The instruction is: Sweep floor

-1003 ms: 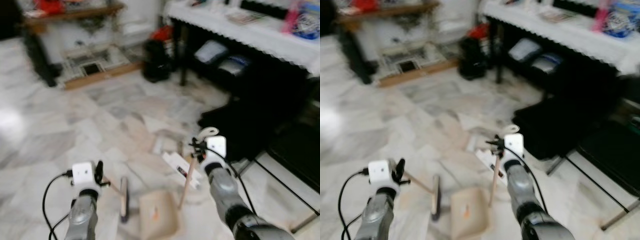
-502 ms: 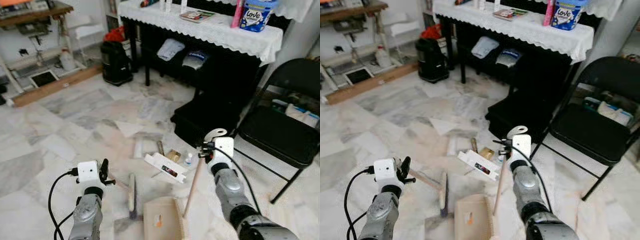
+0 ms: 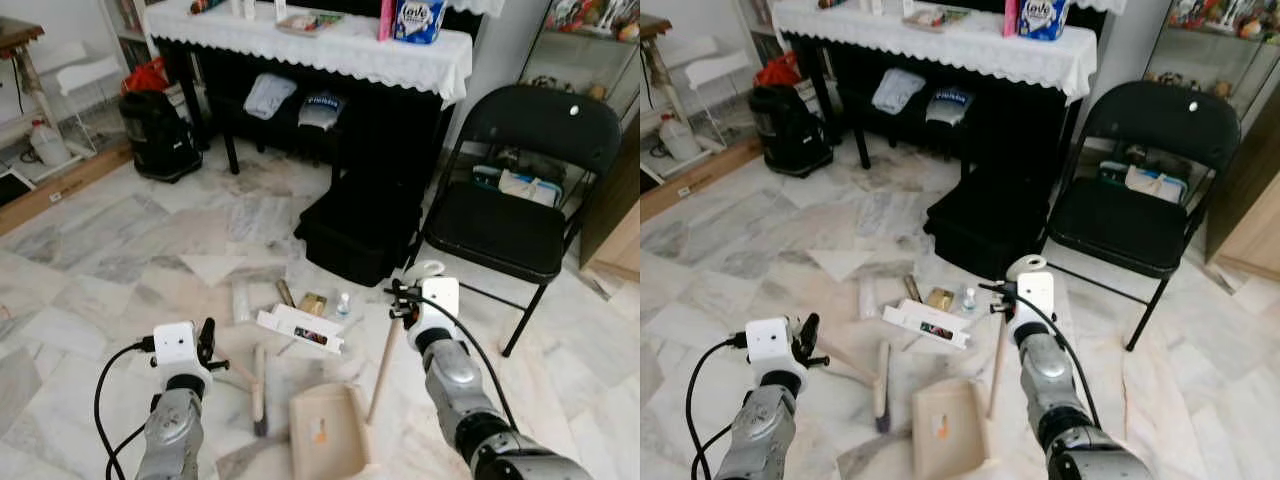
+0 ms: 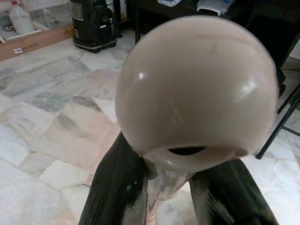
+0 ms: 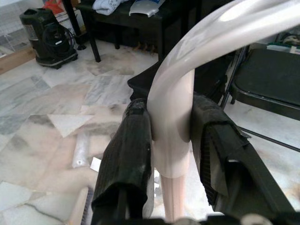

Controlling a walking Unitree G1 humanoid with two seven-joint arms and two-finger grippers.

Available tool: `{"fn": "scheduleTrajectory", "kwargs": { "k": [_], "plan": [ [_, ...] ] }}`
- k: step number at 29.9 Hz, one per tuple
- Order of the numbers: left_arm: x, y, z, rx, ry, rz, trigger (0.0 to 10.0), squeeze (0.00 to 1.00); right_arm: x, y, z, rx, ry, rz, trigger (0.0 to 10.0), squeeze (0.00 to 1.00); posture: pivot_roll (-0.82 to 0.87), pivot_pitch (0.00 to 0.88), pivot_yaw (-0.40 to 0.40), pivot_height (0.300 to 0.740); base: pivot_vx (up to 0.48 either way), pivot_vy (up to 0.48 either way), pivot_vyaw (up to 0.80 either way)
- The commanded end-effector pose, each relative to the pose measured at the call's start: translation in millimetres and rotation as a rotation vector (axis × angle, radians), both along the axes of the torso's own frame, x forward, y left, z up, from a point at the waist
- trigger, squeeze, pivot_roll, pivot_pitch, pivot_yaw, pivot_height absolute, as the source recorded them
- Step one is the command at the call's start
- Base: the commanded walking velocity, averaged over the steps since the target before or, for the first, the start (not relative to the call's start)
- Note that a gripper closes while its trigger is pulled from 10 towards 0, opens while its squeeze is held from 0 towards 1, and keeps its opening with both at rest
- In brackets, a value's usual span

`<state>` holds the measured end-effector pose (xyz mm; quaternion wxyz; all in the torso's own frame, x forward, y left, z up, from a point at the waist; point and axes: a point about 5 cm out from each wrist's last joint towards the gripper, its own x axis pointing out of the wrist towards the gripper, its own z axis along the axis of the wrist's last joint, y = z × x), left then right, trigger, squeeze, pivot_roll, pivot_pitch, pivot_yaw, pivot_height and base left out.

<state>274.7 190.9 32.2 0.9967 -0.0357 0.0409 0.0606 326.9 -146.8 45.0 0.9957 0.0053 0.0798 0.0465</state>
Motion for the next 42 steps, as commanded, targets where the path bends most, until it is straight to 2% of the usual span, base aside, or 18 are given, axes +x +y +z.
{"fn": "scheduleTrajectory", "kwargs": {
  "k": [1,28,42],
  "plan": [
    [-1.6,3.6,-1.1,0.004,0.007,0.008,10.0,0.0,5.3,5.8,8.9,0.007,-0.043,0.012,10.0,0.0,0.0,0.0,0.031,0.74,0.0,0.0,0.0],
    [-1.8,-3.5,-3.0,0.007,0.019,-0.018,10.0,0.0,2.7,2.7,6.2,-0.004,-0.04,0.017,10.0,0.0,-0.02,0.0,0.024,0.74,0.0,0.0,0.0],
    [-2.4,-4.0,-4.2,0.013,0.021,-0.029,10.0,0.0,2.3,6.8,5.6,-0.002,-0.038,0.028,10.0,0.0,-0.01,0.0,0.025,0.74,0.0,0.0,0.0]
  ]
}}
